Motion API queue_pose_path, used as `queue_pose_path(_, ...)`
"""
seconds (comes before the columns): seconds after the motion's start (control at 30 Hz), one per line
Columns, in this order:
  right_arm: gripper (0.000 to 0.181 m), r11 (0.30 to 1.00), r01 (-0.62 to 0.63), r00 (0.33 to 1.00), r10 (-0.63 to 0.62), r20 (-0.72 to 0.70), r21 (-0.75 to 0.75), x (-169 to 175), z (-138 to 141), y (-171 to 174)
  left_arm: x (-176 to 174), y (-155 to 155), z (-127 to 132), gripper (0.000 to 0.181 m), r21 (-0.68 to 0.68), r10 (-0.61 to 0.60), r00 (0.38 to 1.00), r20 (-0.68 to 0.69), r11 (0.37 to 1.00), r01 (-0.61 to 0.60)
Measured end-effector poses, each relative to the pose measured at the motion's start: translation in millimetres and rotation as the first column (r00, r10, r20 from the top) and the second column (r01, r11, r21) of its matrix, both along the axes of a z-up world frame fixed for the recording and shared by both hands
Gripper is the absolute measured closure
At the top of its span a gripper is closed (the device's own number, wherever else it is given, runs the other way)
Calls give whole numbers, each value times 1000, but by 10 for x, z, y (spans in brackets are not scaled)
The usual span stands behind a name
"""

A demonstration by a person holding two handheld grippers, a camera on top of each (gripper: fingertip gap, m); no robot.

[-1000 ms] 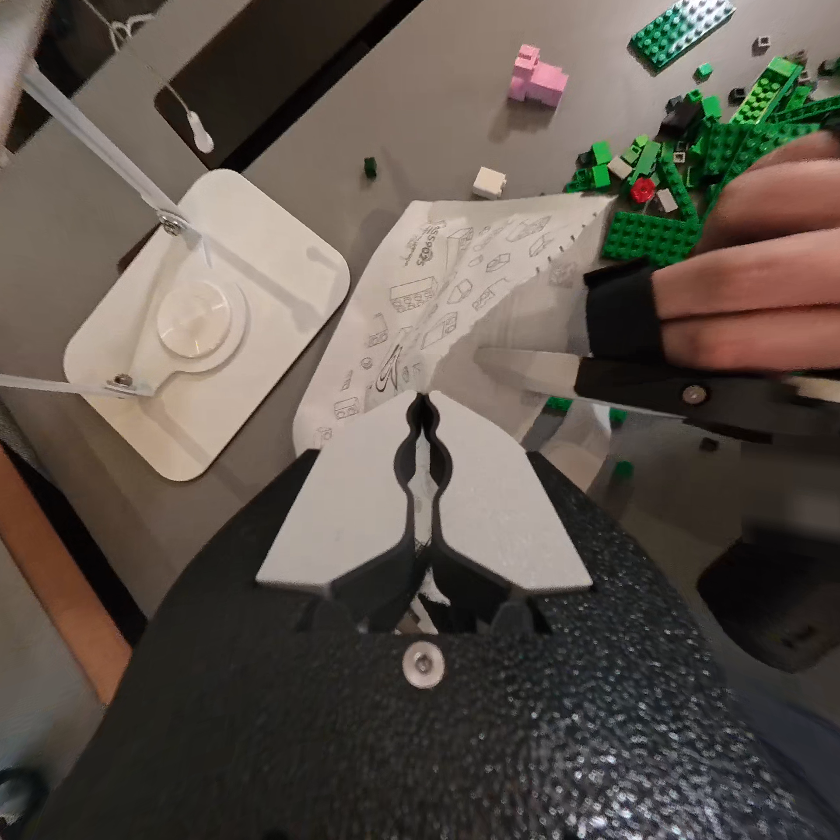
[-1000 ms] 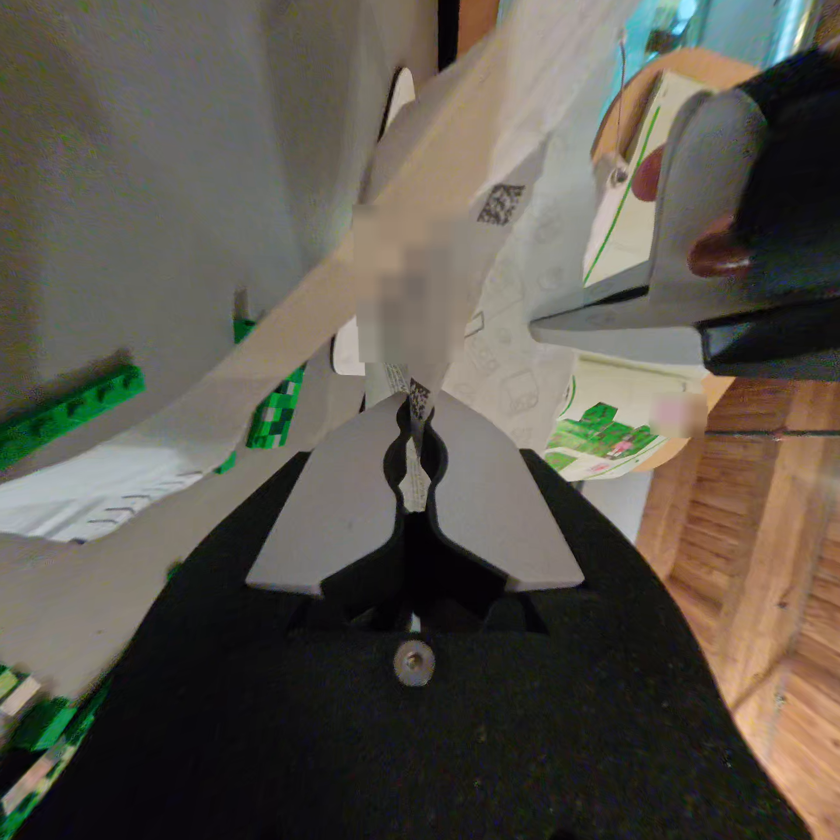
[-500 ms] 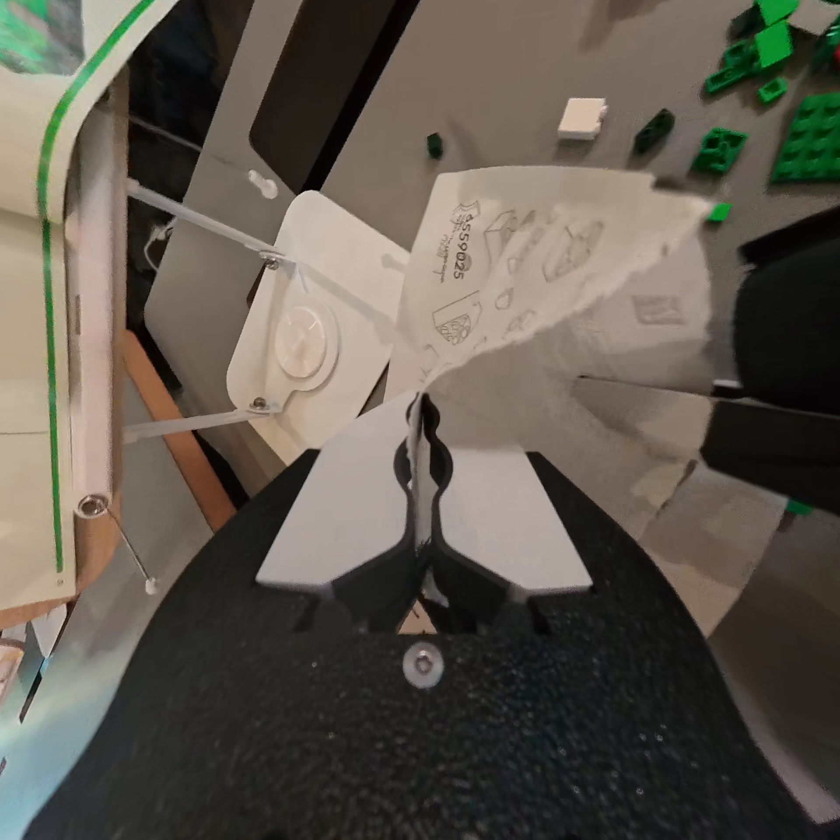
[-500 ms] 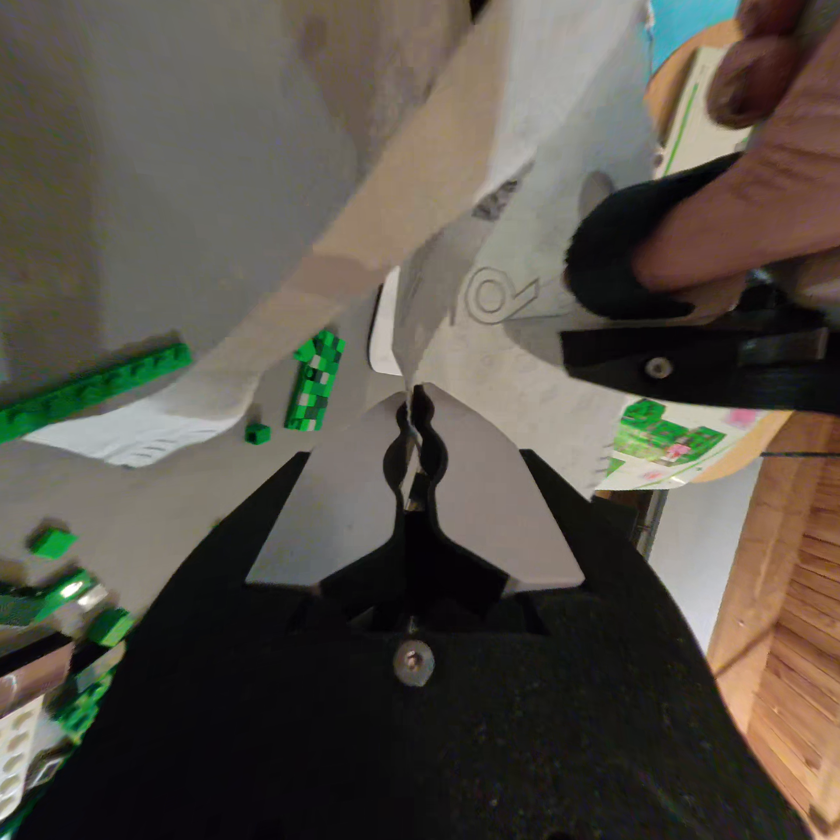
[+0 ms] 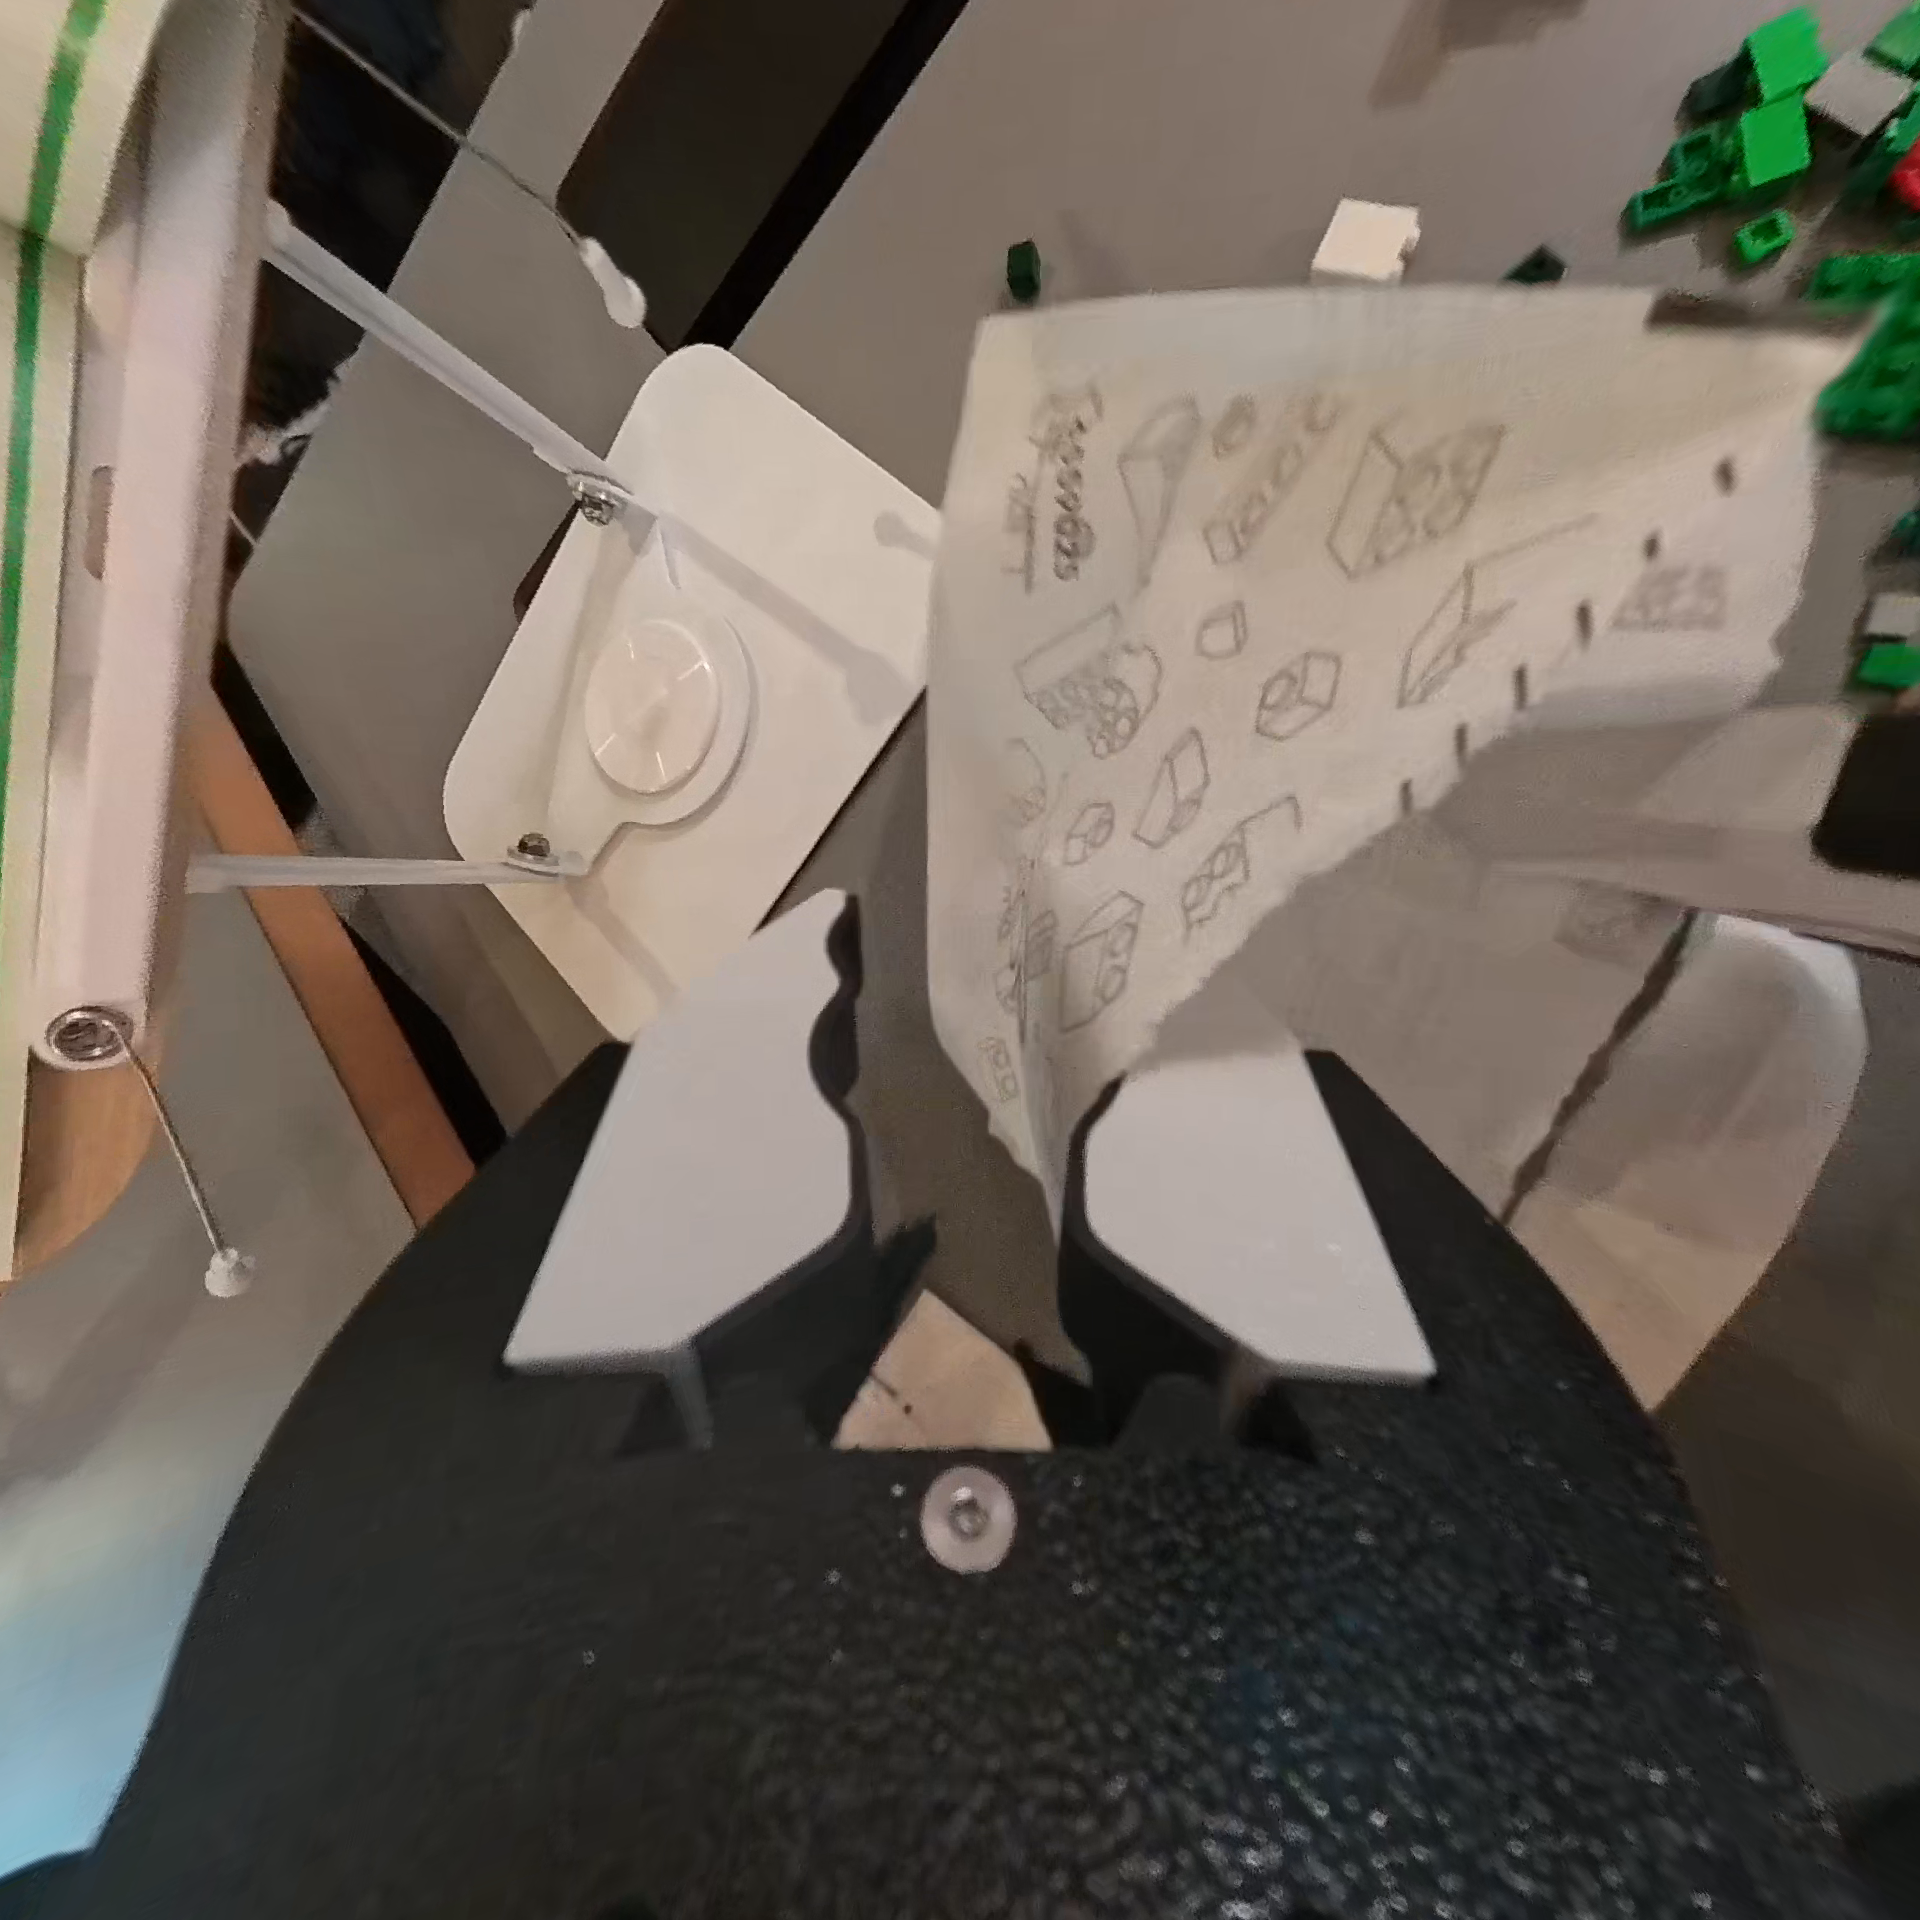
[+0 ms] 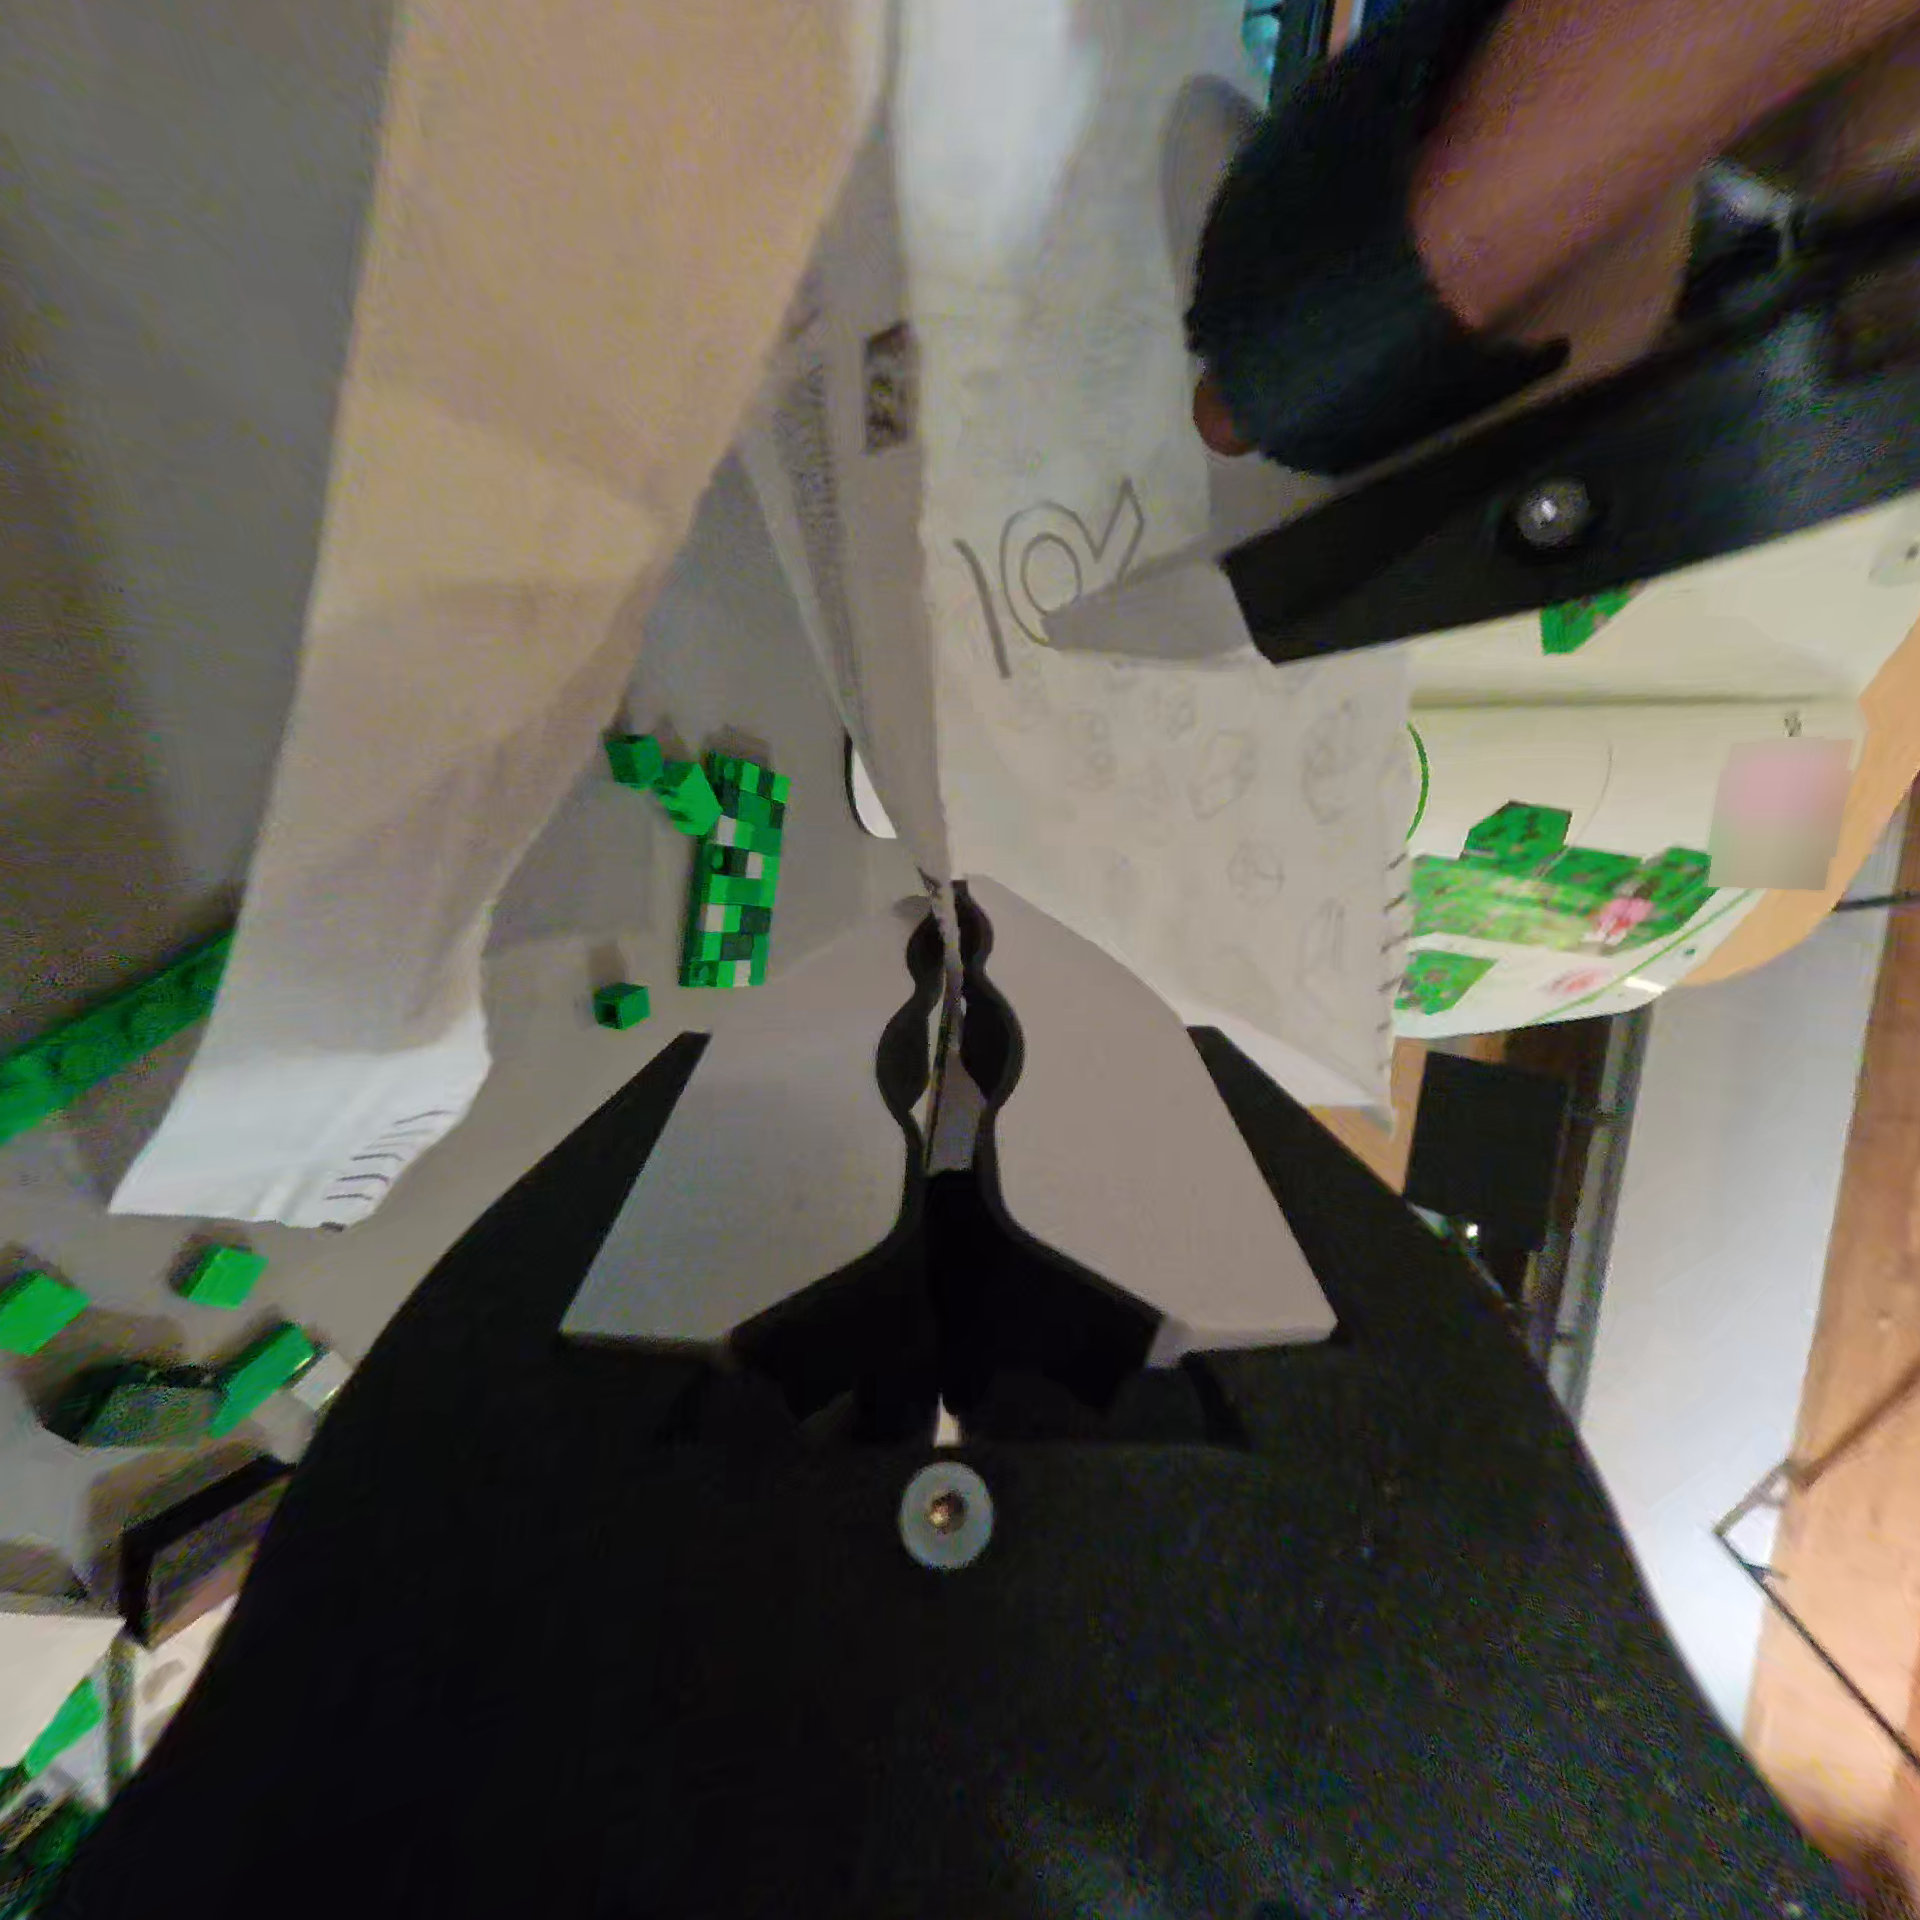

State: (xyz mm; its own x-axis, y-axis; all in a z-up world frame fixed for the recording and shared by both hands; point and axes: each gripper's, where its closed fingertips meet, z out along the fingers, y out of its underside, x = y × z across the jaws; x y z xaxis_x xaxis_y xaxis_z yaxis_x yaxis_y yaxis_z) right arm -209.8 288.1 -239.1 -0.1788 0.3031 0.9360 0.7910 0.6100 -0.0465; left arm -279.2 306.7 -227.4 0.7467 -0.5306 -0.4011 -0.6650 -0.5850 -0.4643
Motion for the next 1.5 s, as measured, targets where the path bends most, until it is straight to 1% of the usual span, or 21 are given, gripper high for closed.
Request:
queue_pose_path(0.07,180,999,10,999,-11,-36,-31,9,21,13,0,-26,22,146,5,7,1000,-1,1000,-7)
queue_pose_path(0.1,181,999,13,998,-15,-54,-43,12,30,13,12,-50,50,152,8,2,1000,5,1000,-2)
queue_pose_path(0.13,181,999,14,997,-17,-70,-52,13,38,10,20,-66,85,170,18,-1,1000,6,1000,0)
queue_pose_path(0.17,181,998,14,996,-19,-85,-59,14,46,6,50,-94,101,181,10,-11,1000,16,1000,11)
queue_pose_path(0.3,180,992,0,984,-21,-176,-123,5,58,-29,89,-146,64,181,-42,-9,1000,20,999,10)
queue_pose_path(0.33,175,989,-14,978,-18,-209,-149,-4,56,-48,90,-140,55,181,-47,-7,1000,18,999,8)
queue_pose_path(0.47,145,953,-58,939,-49,-341,-297,5,75,-174,89,-110,35,181,-48,-4,1000,-8,999,4)
queue_pose_path(0.53,137,929,-98,909,-62,-413,-356,59,124,-272,88,-109,20,181,-56,-2,1000,-22,998,1)
queue_pose_path(0.63,135,894,-145,861,-98,-500,-425,296,237,-416,80,-105,4,181,-63,-2,999,-40,998,-1)
queue_pose_path(0.73,136,846,-133,823,-196,-532,-516,774,267,-399,47,-112,-13,181,-73,6,999,-45,997,-9)
queue_pose_path(0.8,137,790,-105,798,-296,-525,-604,1208,223,-290,26,-118,-19,181,-76,12,999,-38,997,-15)
queue_pose_path(0.87,136,716,-75,778,-393,-490,-694,1709,126,-183,-6,-125,-19,181,-77,21,999,-40,997,-24)
queue_pose_path(0.9,138,688,-48,757,-447,-476,-724,1993,73,-117,-11,-131,-20,181,-78,21,999,-36,997,-24)
queue_pose_path(1.0,142,581,-21,693,-578,-431,-813,2731,-99,-82,-38,-144,-17,181,-80,29,999,-30,996,-32)
queue_pose_path(1.1,151,535,0,665,-631,-399,-845,3191,-227,-175,-70,-156,-28,181,-88,43,998,-34,995,-46)
queue_pose_path(1.13,155,524,21,672,-638,-376,-852,3290,-290,-207,-74,-159,-33,181,-92,46,998,-35,995,-49)
queue_pose_path(1.23,157,512,158,668,-685,-291,-844,3546,-495,-151,-91,-163,-49,181,-99,51,998,-45,994,-56)
queue_pose_path(1.3,158,471,175,691,-684,-232,-865,3537,-601,-152,-104,-171,-59,181,-105,55,997,-49,993,-60)
queue_pose_path(1.37,159,413,176,739,-655,-158,-893,3476,-695,-220,-109,-175,-57,181,-104,55,997,-51,993,-61)
queue_pose_path(1.43,159,368,204,768,-635,-84,-907,3479,-769,-289,-105,-182,-47,181,-101,53,997,-52,993,-59)
queue_pose_path(1.5,159,334,193,793,-607,-54,-923,3458,-796,-380,-104,-188,-37,181,-97,52,997,-56,994,-57)
